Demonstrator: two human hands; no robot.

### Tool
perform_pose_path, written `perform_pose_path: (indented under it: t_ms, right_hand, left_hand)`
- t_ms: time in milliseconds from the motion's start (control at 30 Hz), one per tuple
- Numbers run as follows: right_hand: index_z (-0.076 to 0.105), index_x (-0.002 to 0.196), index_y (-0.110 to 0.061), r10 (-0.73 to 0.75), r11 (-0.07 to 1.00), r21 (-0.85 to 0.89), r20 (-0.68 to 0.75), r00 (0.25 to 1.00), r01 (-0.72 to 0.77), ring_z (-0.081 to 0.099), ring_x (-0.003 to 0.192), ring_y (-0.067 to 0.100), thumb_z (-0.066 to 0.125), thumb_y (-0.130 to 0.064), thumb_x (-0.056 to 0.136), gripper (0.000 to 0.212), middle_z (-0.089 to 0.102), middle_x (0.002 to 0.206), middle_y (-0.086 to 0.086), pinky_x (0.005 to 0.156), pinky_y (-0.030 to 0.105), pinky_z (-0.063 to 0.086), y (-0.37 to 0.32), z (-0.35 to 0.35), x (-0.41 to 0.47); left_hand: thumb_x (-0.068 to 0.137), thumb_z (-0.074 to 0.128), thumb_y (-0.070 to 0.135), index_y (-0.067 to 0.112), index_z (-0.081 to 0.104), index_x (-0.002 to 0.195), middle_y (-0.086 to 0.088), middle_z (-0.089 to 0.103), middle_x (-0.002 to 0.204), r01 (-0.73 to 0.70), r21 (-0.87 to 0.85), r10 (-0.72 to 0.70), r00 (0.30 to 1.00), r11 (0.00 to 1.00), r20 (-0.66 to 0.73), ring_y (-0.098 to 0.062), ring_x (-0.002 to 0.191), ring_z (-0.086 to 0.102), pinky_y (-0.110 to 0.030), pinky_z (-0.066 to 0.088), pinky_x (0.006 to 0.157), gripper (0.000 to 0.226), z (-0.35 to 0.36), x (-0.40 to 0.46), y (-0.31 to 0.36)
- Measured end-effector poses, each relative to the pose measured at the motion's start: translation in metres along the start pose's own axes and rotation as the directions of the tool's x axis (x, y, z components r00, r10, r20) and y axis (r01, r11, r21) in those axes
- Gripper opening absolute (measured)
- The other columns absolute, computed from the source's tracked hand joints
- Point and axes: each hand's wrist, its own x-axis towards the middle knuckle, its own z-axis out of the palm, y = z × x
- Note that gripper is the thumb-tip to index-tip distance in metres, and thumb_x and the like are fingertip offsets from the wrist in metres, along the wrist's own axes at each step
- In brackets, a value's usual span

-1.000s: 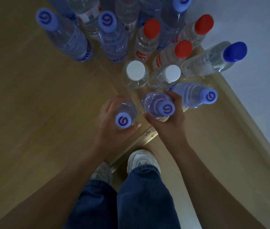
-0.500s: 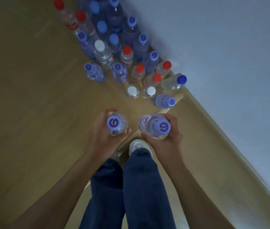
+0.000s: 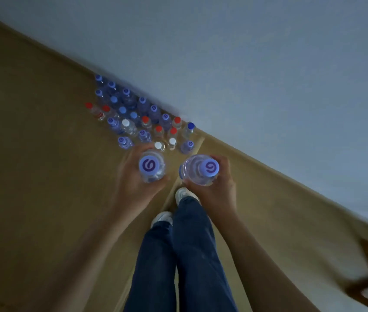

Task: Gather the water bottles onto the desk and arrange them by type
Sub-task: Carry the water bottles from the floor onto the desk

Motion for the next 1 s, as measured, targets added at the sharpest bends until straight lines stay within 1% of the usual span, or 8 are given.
perform_pose_path:
  t_ms: [67,167,333,433,500,667,900,1000]
  right_hand:
    - [0.049,0.101,-0.040,-0.006,0.999,0.052,-0.067,0.998,0.010,0.062,0.080,-0.008,0.091,-0.027,0.061,0.059,0.062,0.091,-0.037,0.062,0.009,0.046,-0.021,-0.020,-0.029]
    - [0.049,0.096,-0.040,-0.010,0.991,0.131,-0.158,0.987,0.031,0.064,0.079,-0.006,0.092,-0.024,0.061,0.057,0.063,0.090,-0.034,0.063,0.013,0.050,-0.049,-0.055,-0.076]
    - [0.056,0.103,-0.027,0.031,0.968,0.247,-0.297,0.954,0.046,0.066,0.081,-0.003,0.091,-0.018,0.063,0.054,0.066,0.094,-0.025,0.065,0.014,0.052,-0.072,-0.122,-0.167]
    - [0.059,0.108,-0.022,0.080,0.955,0.292,-0.413,0.907,0.049,0.065,0.083,-0.004,0.091,-0.018,0.063,0.056,0.067,0.091,-0.022,0.068,0.011,0.050,-0.066,-0.161,-0.226]
    - [0.060,0.111,-0.021,0.116,0.945,0.322,-0.497,0.860,0.059,0.067,0.086,-0.001,0.091,-0.018,0.064,0.057,0.069,0.092,-0.018,0.071,0.015,0.051,-0.055,-0.183,-0.268]
    - [0.061,0.112,-0.021,0.210,0.918,0.386,-0.666,0.716,0.090,0.067,0.088,-0.002,0.091,-0.016,0.063,0.058,0.068,0.095,-0.022,0.073,0.012,0.049,-0.013,-0.227,-0.379]
    - [0.059,0.117,-0.022,0.360,0.874,0.468,-0.802,0.477,0.128,0.065,0.089,-0.008,0.089,-0.020,0.061,0.063,0.066,0.100,-0.030,0.073,0.004,0.046,0.066,-0.264,-0.556]
    - [0.056,0.122,-0.022,0.417,0.870,0.478,-0.843,0.341,0.120,0.066,0.093,-0.005,0.090,-0.022,0.062,0.069,0.065,0.106,-0.025,0.076,0.007,0.047,0.099,-0.274,-0.629]
  left_hand:
    - [0.070,0.085,-0.001,0.007,0.056,0.127,0.004,0.055,0.116,-0.029,0.002,0.029,0.999,1.000,0.039,-0.007,0.105,0.051,0.003,0.037,0.084,0.064,-0.013,-0.016,0.033]
    - [0.071,0.085,0.002,0.009,0.055,0.128,0.004,0.054,0.120,-0.106,-0.018,0.107,0.990,0.994,0.091,-0.009,0.111,0.050,0.001,0.038,0.085,0.065,-0.027,-0.050,0.078]
    - [0.069,0.089,0.009,0.012,0.057,0.113,-0.012,0.060,0.112,-0.324,-0.002,0.318,0.926,0.946,0.206,-0.027,0.108,0.058,-0.021,0.045,0.091,0.055,-0.030,-0.111,0.138]
    - [0.063,0.089,0.029,0.026,0.055,0.112,-0.010,0.061,0.114,-0.331,-0.075,0.338,0.893,0.941,0.298,-0.019,0.105,0.061,-0.017,0.046,0.089,0.060,-0.015,-0.155,0.170]
    - [0.060,0.086,0.035,0.032,0.054,0.112,-0.004,0.061,0.113,-0.387,-0.095,0.392,0.836,0.917,0.384,-0.009,0.103,0.060,-0.009,0.043,0.087,0.061,0.002,-0.186,0.189]
    - [0.063,0.092,0.018,0.028,0.054,0.114,0.013,0.060,0.103,-0.499,-0.122,0.463,0.648,0.858,0.605,0.009,0.092,0.058,-0.003,0.045,0.076,0.065,0.054,-0.274,0.222]
    - [0.061,0.093,0.010,0.035,0.056,0.098,0.015,0.063,0.091,-0.489,-0.228,0.465,0.441,0.842,0.768,0.014,0.080,0.060,-0.004,0.046,0.070,0.058,0.128,-0.453,0.240]
    - [0.062,0.092,0.009,0.035,0.057,0.091,0.015,0.064,0.085,-0.524,-0.278,0.480,0.302,0.805,0.823,0.014,0.076,0.060,-0.003,0.045,0.068,0.052,0.156,-0.528,0.247]
